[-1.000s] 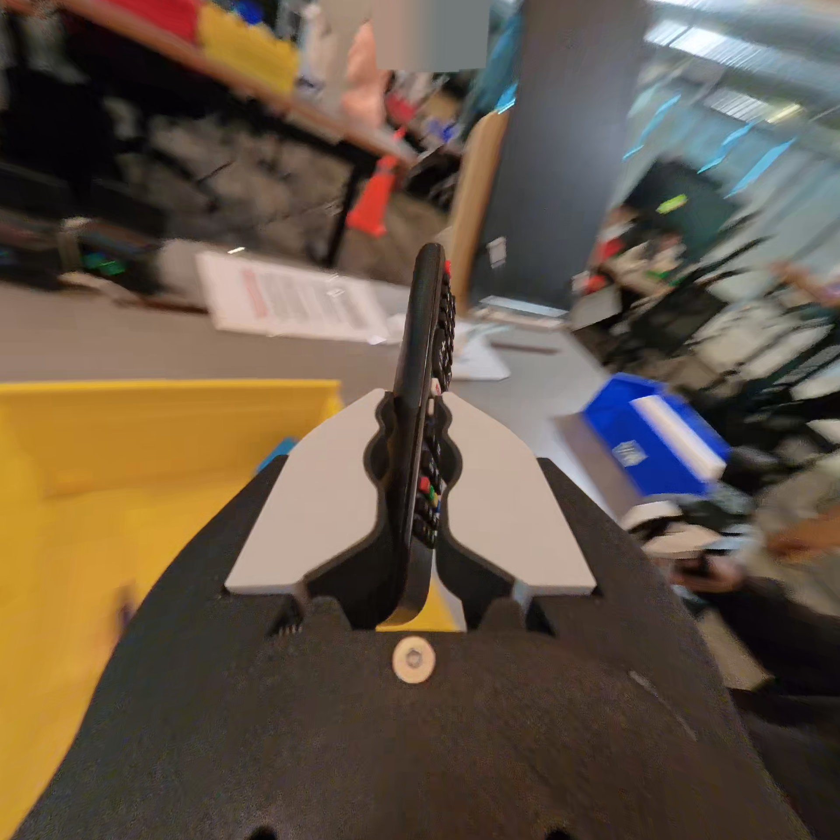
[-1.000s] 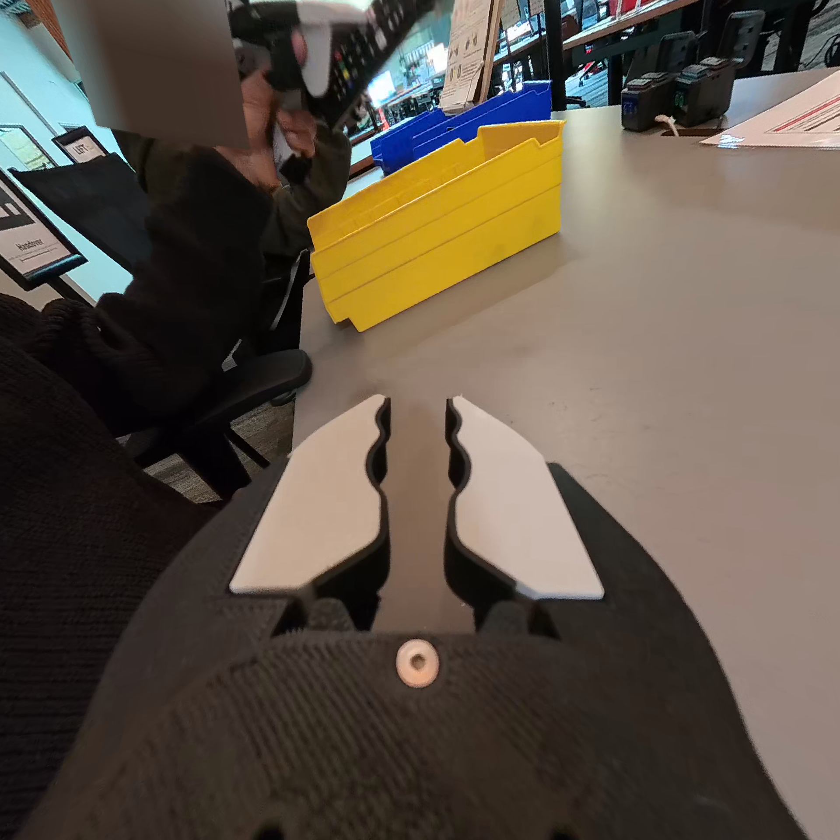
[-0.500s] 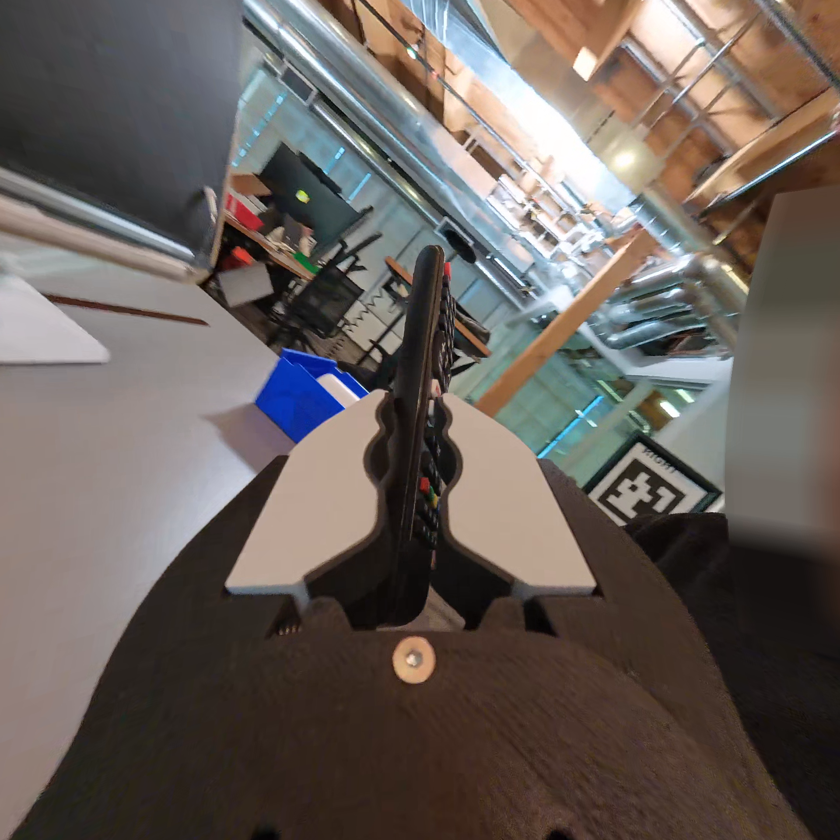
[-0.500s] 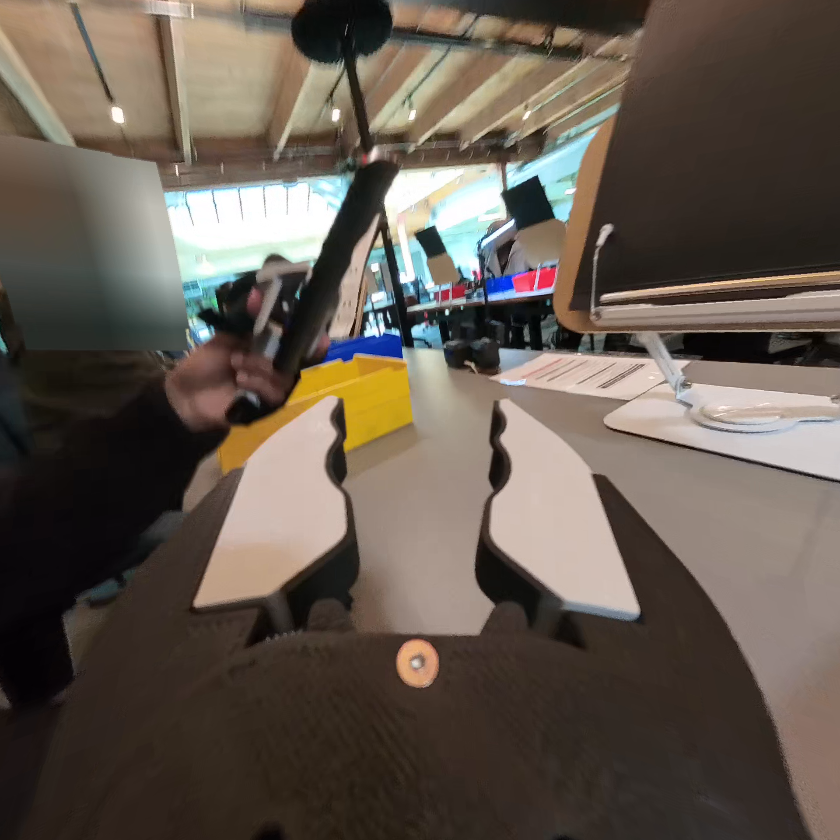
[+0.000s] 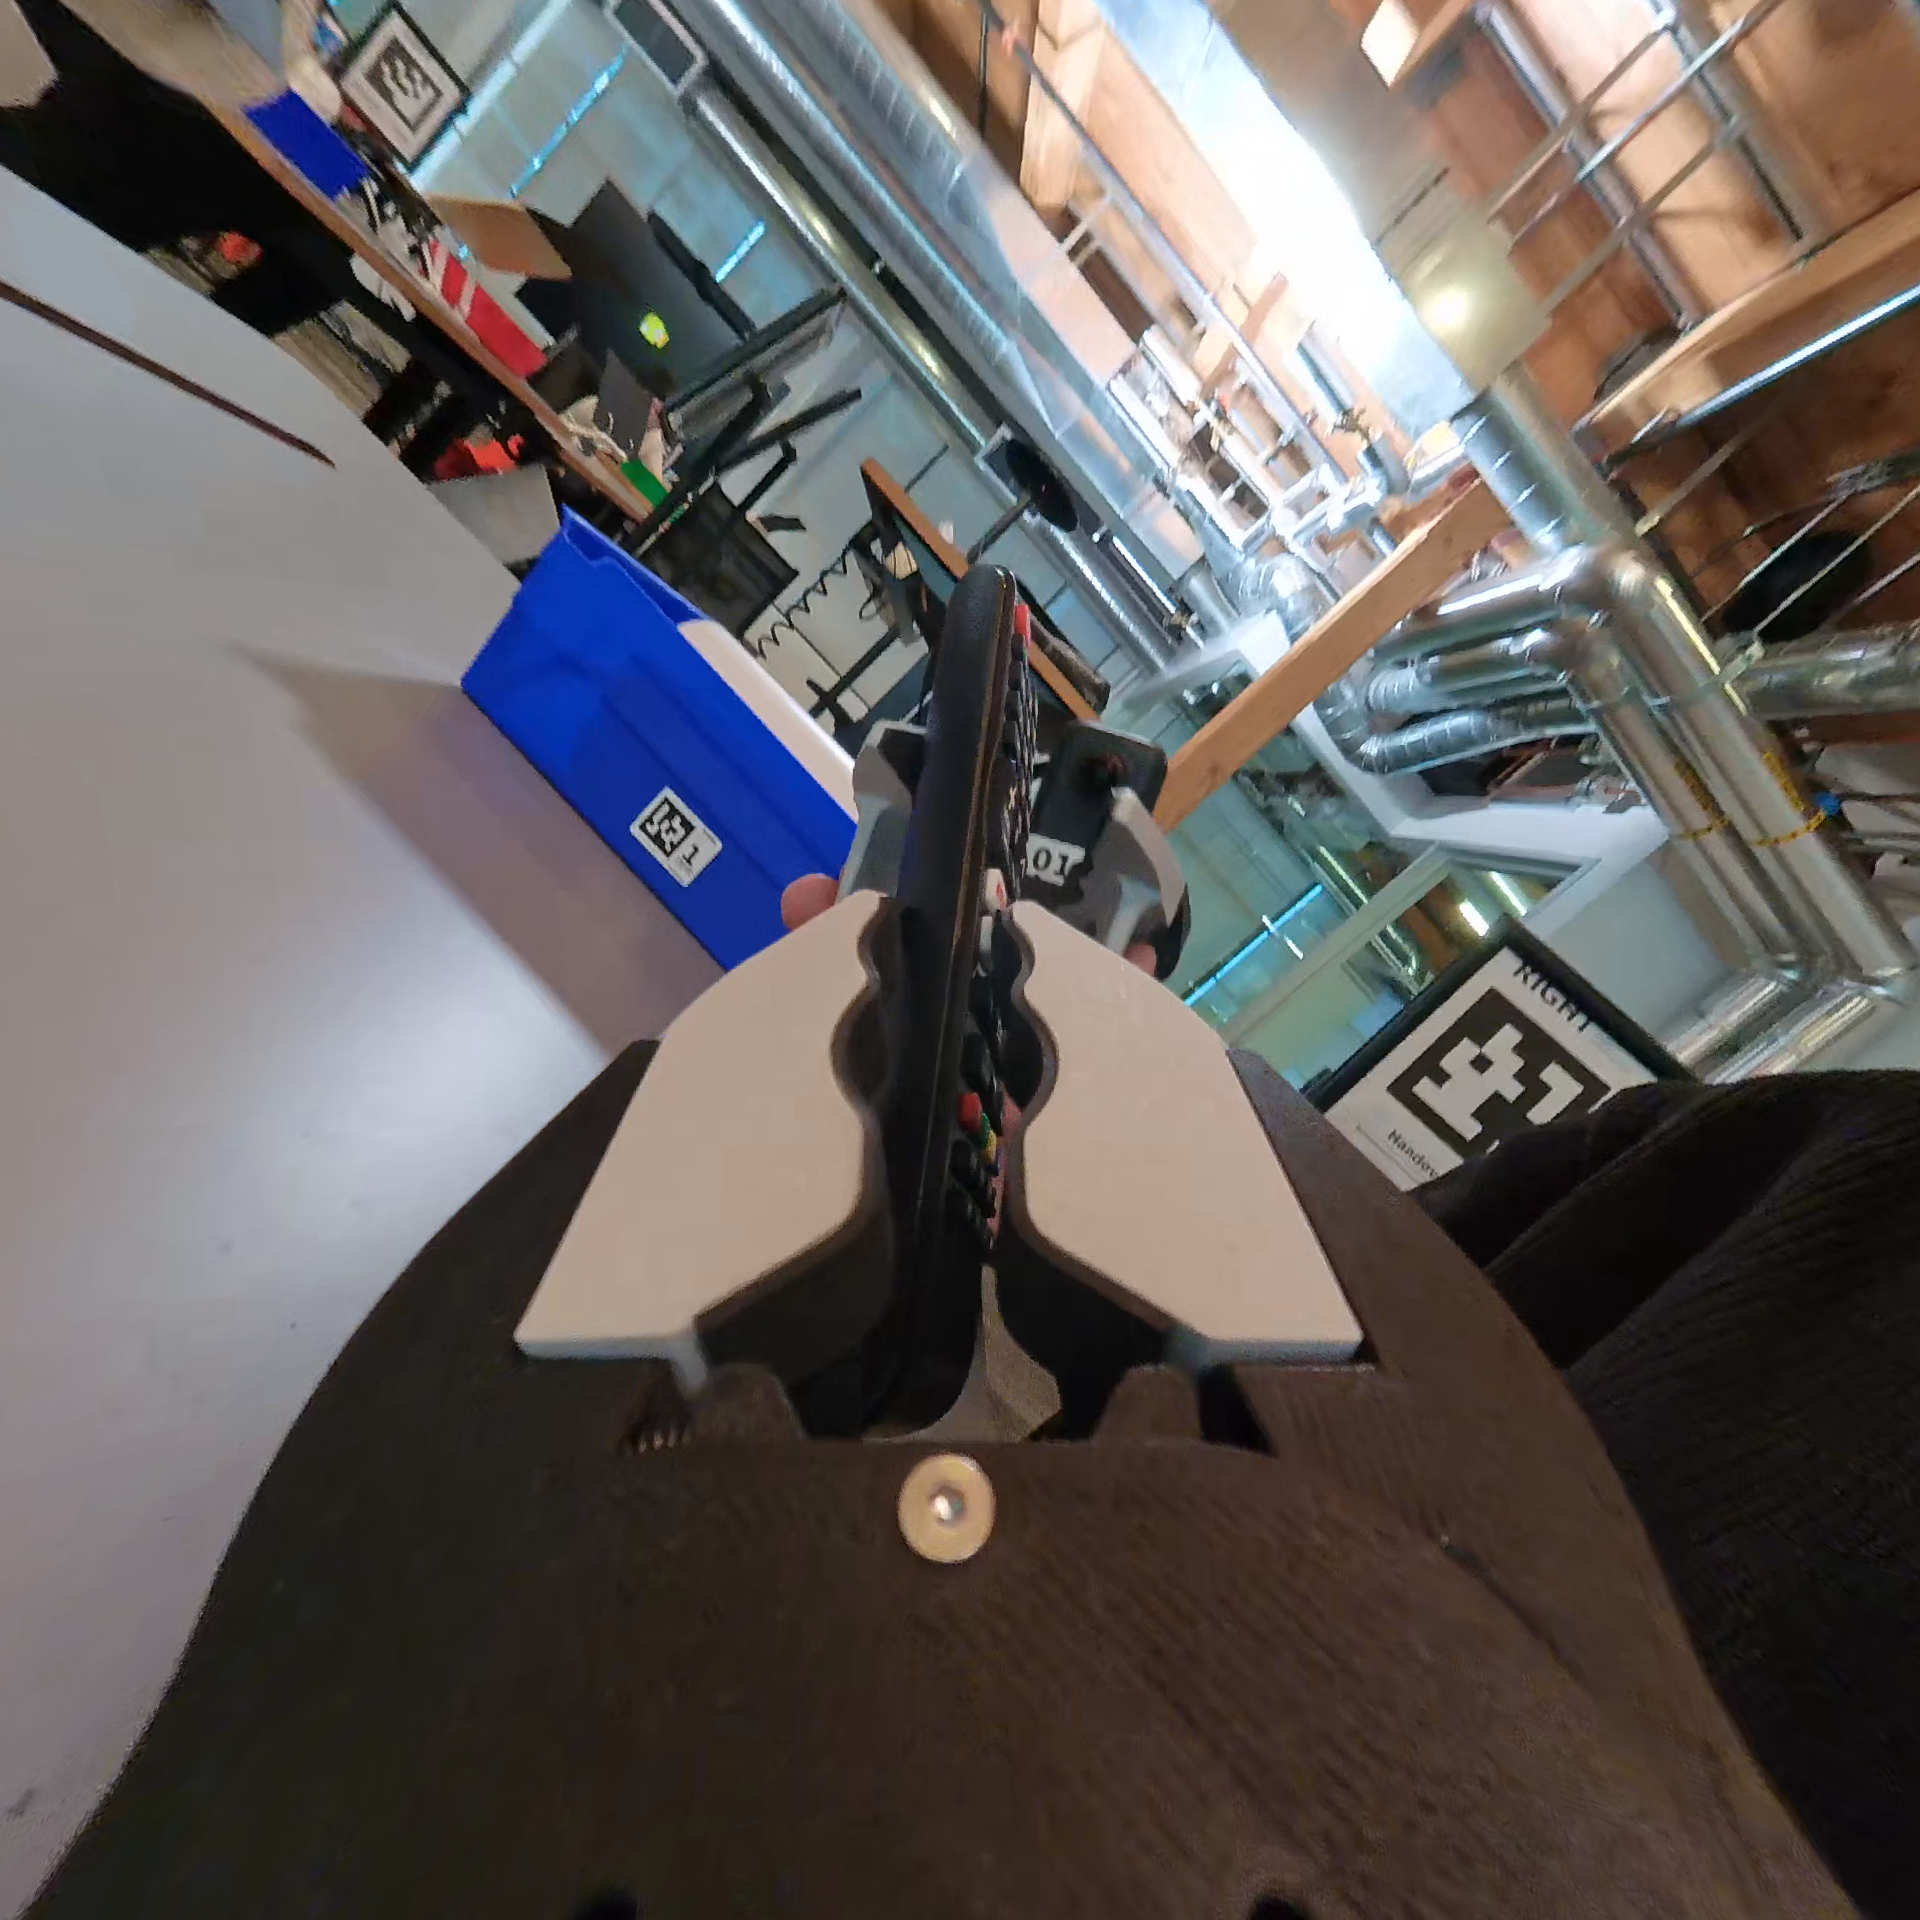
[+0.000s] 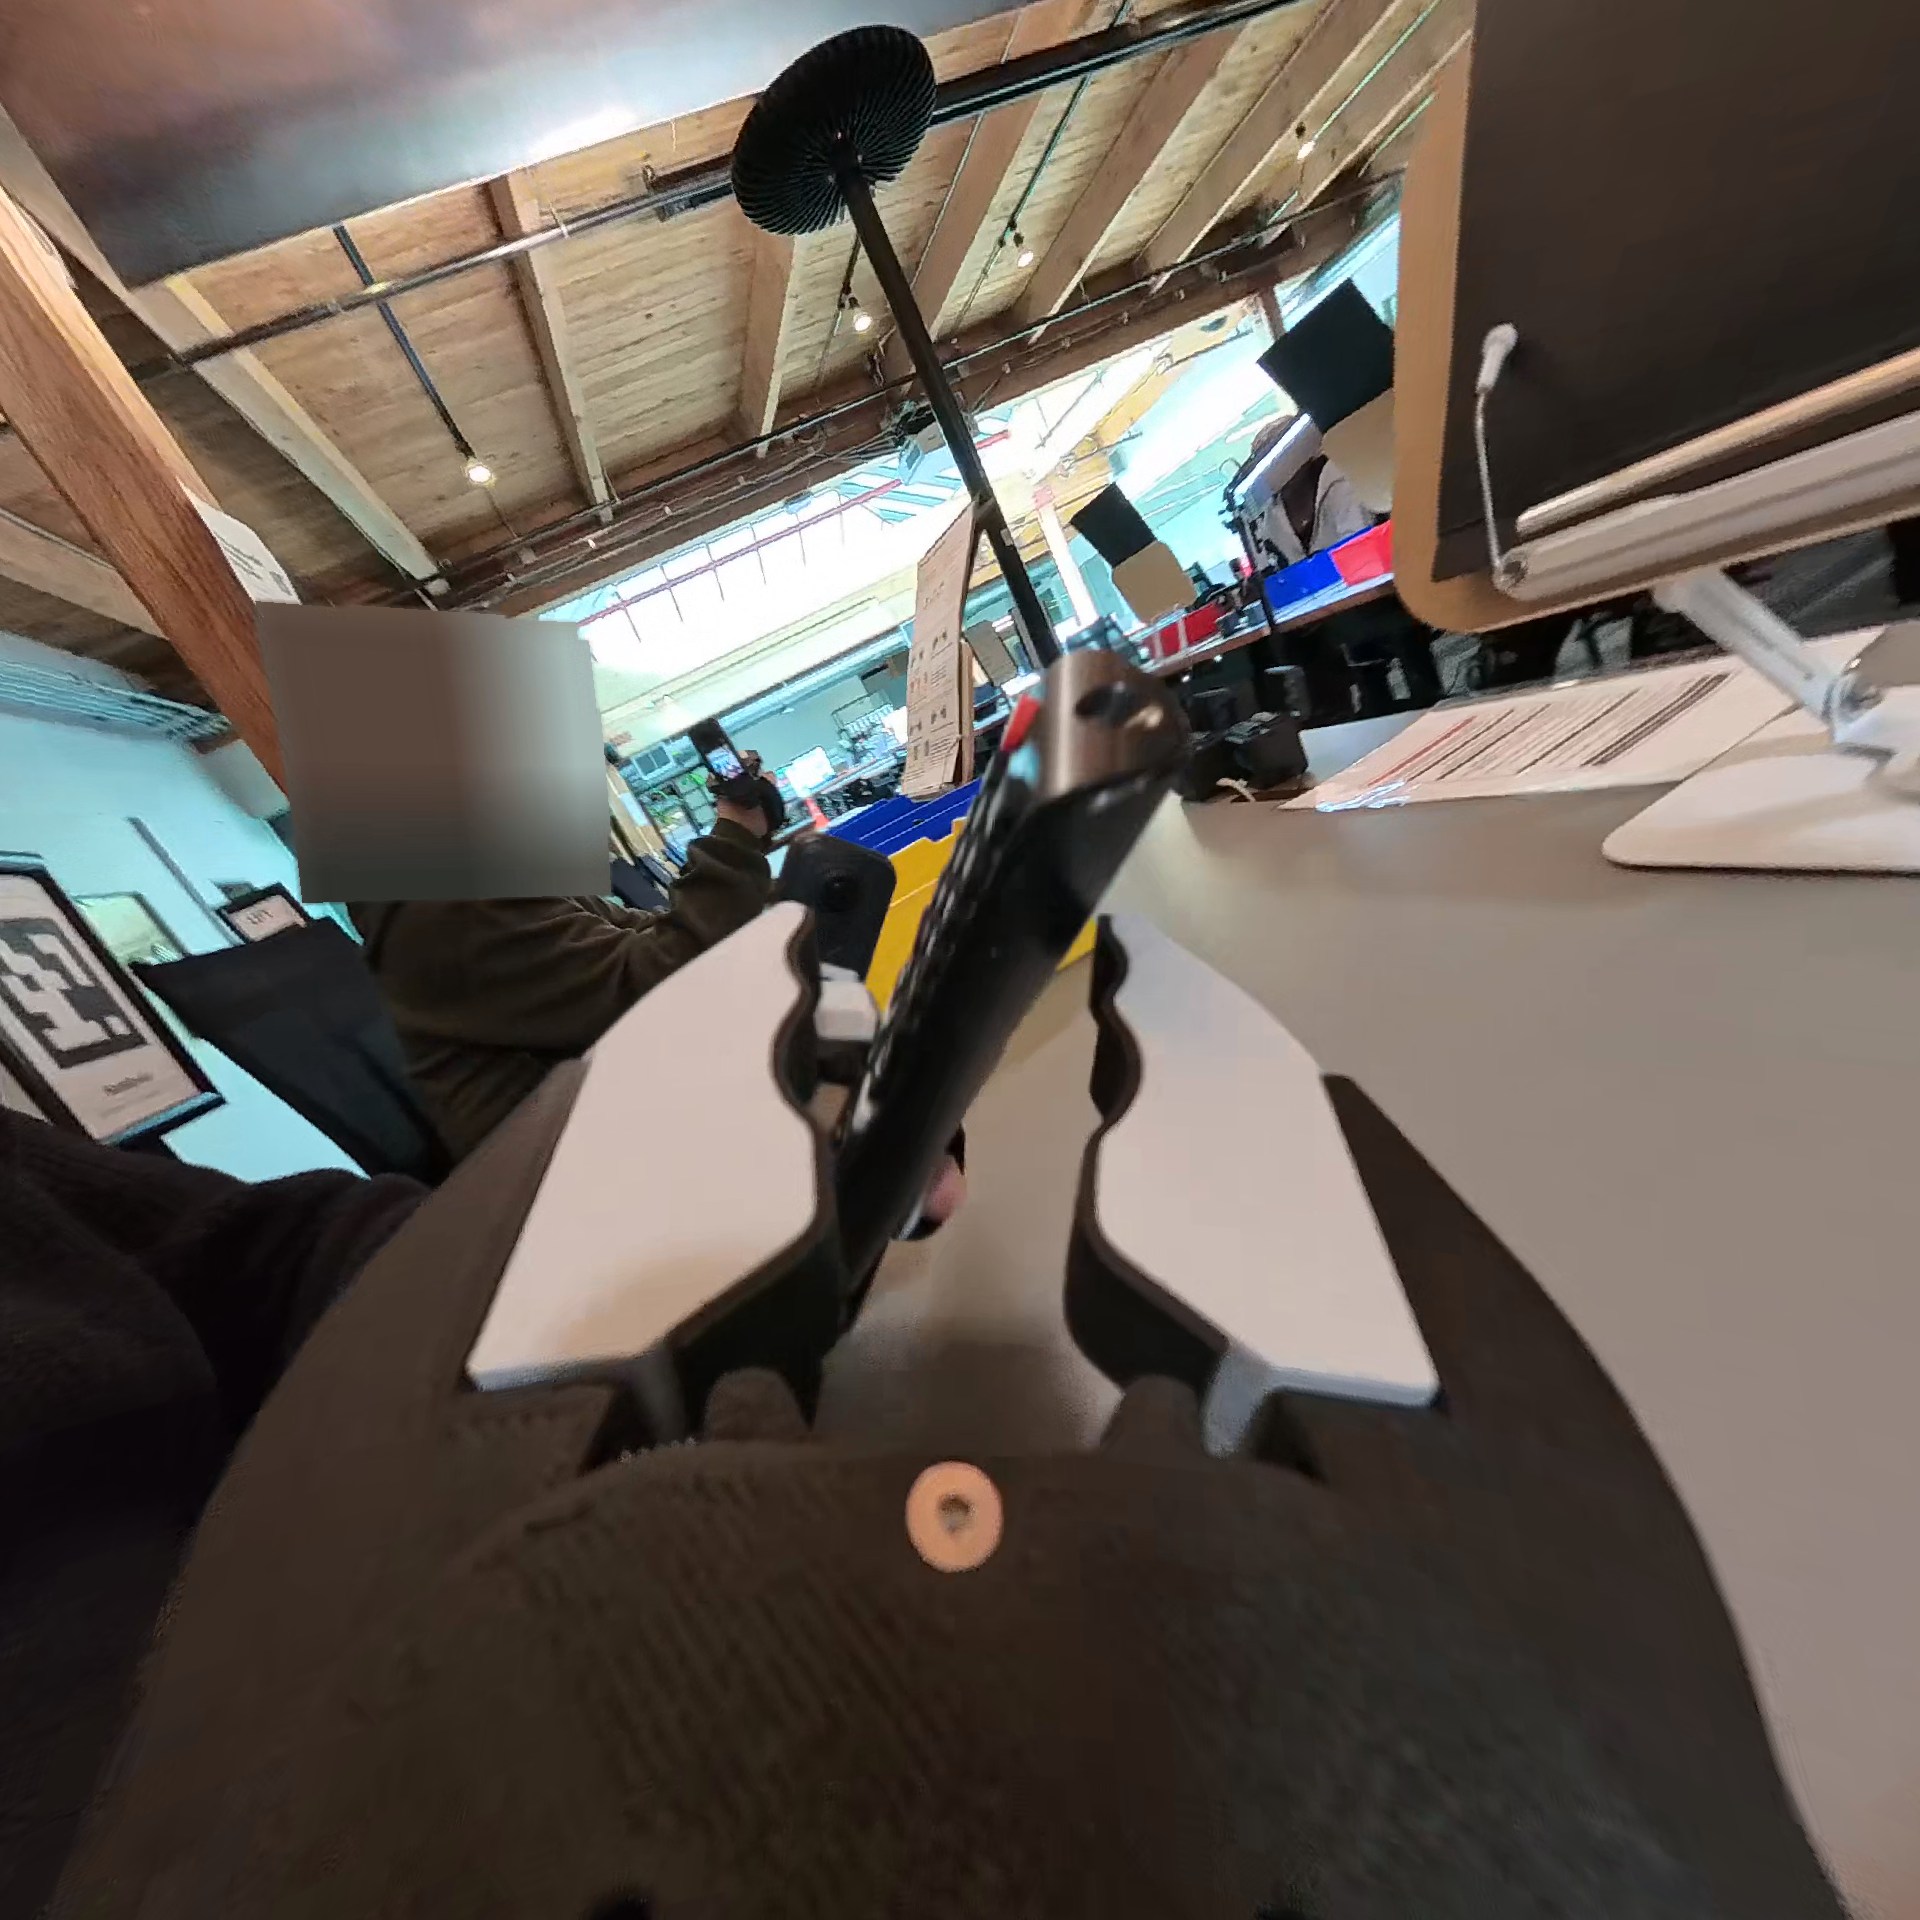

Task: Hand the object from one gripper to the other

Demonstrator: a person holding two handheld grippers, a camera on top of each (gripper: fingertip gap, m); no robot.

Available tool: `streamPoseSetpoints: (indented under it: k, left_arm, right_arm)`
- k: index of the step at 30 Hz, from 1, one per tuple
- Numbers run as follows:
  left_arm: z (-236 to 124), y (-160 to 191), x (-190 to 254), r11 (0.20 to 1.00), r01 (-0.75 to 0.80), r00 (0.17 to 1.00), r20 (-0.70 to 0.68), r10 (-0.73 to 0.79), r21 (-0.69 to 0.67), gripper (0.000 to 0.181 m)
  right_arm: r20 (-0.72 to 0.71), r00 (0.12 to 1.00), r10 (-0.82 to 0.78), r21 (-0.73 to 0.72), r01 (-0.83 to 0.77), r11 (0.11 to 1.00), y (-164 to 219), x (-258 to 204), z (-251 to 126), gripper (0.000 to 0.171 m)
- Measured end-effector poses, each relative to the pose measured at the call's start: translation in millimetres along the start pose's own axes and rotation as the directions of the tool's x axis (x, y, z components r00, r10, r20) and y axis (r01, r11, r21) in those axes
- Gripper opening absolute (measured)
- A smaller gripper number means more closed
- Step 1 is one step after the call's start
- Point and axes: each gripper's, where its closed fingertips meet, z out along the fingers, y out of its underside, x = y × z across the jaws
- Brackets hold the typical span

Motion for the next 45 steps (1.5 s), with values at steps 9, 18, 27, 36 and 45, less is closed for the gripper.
streamPoseSetpoints:
  k: [9,18,27,36,45]
  left_arm:
    - [1.6,7.3,-8.4,0.999,-0.018,1.000,0.021,0.019,-0.034,0.041]
    - [-7.7,-9.4,-13.4,0.990,-0.123,0.991,0.035,0.126,-0.064,0.083]
    - [3.8,13.6,19.4,0.980,-0.082,0.990,-0.127,0.060,-0.179,0.075]
    - [4.2,22.9,23.3,0.949,-0.221,0.974,-0.110,0.200,-0.225,0.033]
    - [0.3,8.6,26.9,0.916,-0.353,0.935,-0.044,0.351,-0.190,0.027]
  right_arm:
    - [-0.011,0.984,0.180,-0.083,-0.180,0.980,6.5,16.0,-6.4,0.025]
    - [0.127,0.980,0.154,-0.261,-0.117,0.958,20.3,2.5,-7.1,0.025]
    - [0.206,0.976,0.065,-0.436,0.033,0.900,61.1,-27.9,4.8,0.025]
    - [0.239,0.969,0.066,-0.471,0.056,0.880,71.6,-41.7,8.2,0.025]
    - [0.235,0.968,0.092,-0.373,0.002,0.928,62.9,-38.6,11.4,0.025]
